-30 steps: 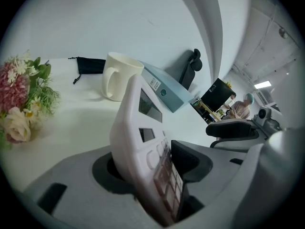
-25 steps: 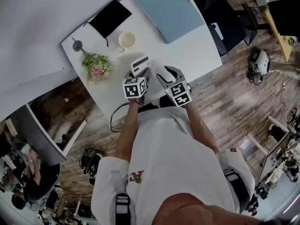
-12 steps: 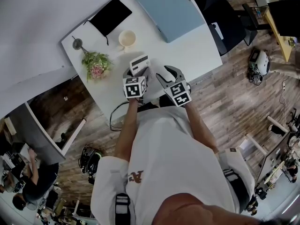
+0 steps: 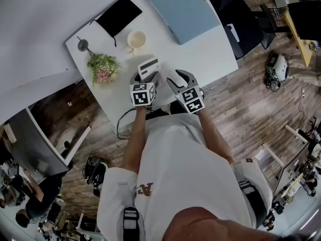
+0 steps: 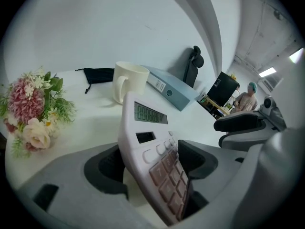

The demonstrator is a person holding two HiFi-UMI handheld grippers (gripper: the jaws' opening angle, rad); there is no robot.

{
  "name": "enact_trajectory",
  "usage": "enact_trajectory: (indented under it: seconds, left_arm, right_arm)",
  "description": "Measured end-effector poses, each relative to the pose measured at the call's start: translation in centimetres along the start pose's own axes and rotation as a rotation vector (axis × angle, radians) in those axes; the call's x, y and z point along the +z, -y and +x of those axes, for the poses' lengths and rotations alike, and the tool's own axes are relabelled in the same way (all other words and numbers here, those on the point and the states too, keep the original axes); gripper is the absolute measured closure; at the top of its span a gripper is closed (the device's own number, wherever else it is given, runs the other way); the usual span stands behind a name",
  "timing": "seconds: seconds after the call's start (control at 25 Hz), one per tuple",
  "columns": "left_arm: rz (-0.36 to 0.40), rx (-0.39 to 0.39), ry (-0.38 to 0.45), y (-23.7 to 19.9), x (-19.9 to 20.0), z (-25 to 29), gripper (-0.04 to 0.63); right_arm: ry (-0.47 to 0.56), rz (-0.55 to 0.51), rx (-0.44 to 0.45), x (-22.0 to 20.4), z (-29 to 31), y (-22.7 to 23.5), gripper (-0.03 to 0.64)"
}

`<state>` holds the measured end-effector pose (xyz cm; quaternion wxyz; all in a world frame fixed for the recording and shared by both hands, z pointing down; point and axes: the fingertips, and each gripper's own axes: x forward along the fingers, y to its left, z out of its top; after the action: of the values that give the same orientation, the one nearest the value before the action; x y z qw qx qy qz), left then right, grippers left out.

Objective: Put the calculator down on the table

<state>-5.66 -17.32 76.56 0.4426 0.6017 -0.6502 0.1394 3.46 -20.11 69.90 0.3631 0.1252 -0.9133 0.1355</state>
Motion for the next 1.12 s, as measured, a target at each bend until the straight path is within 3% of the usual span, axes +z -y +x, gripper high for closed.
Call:
enact_trajectory:
  seconds: [1.12]
  left_arm:
    - [-0.034,0.070,0.019,-2.8,-1.7,-1.2,0.206]
  right_arm:
    - [-0.012,-0.038,0.029,0.4,0.7,-1.8,0.414]
